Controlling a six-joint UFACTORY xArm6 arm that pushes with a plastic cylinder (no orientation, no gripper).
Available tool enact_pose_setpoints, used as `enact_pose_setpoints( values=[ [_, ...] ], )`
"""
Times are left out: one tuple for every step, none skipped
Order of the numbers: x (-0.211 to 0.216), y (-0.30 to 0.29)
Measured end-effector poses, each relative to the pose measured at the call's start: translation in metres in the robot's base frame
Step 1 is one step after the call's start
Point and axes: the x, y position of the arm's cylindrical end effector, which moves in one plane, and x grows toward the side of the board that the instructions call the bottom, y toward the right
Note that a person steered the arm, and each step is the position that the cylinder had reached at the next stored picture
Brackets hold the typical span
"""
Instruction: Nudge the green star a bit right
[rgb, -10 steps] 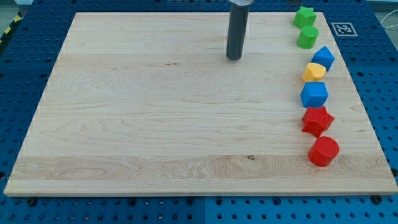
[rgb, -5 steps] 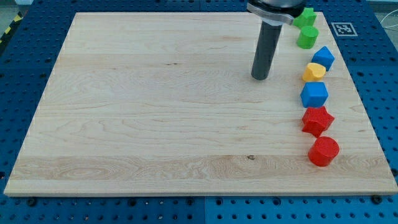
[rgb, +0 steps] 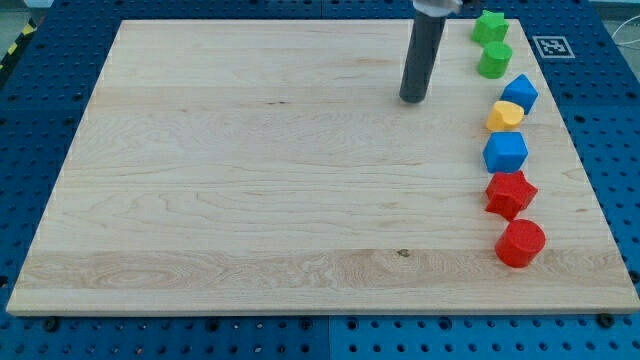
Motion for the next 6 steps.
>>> enact_pose_setpoints(
  values=[
    [-0.052, -0.001],
    [-0.104, -0.001],
    [-0.147, 0.003],
    [-0.148, 0.005],
    [-0.148, 0.005],
    [-0.148, 0.015]
  ],
)
